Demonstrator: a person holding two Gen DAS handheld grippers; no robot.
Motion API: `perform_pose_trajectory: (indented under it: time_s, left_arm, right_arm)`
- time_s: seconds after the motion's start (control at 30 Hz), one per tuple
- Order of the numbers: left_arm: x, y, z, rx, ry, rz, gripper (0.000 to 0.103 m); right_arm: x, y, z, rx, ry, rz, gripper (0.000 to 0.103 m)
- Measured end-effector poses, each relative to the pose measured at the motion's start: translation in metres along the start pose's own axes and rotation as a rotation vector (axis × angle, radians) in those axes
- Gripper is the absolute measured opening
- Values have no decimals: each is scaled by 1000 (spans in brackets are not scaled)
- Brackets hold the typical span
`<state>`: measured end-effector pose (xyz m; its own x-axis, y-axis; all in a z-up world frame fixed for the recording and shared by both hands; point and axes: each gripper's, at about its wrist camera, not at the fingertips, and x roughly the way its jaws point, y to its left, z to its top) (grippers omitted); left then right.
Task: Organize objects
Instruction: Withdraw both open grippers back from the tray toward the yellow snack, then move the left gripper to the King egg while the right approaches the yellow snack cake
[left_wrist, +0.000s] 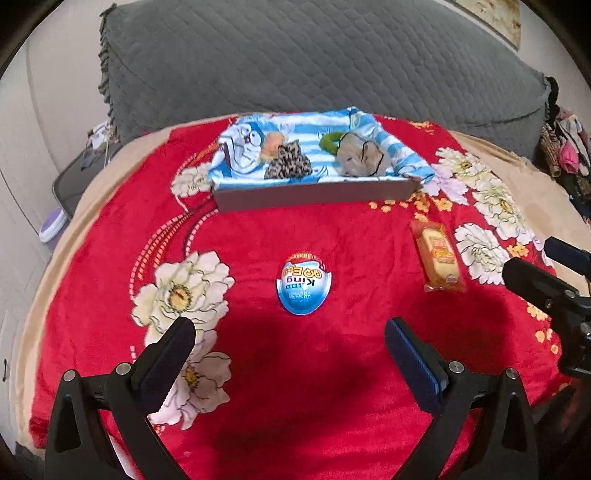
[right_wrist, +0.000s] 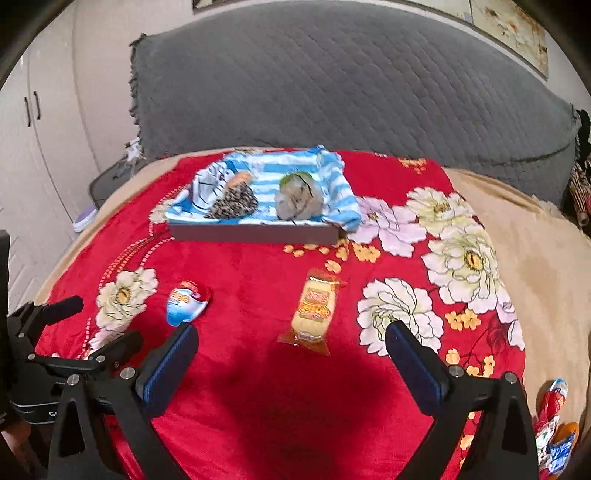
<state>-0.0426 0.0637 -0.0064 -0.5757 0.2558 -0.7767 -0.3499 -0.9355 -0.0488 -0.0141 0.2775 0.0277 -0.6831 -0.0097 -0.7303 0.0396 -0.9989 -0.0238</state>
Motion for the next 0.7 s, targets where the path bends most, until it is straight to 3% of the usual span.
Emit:
perform_pose_trajectory:
  time_s: [0.7]
  left_arm:
    - [83,-1,19,-41,53,-56,102]
  right_arm:
    - [81,-18,6,48,127,-71,102]
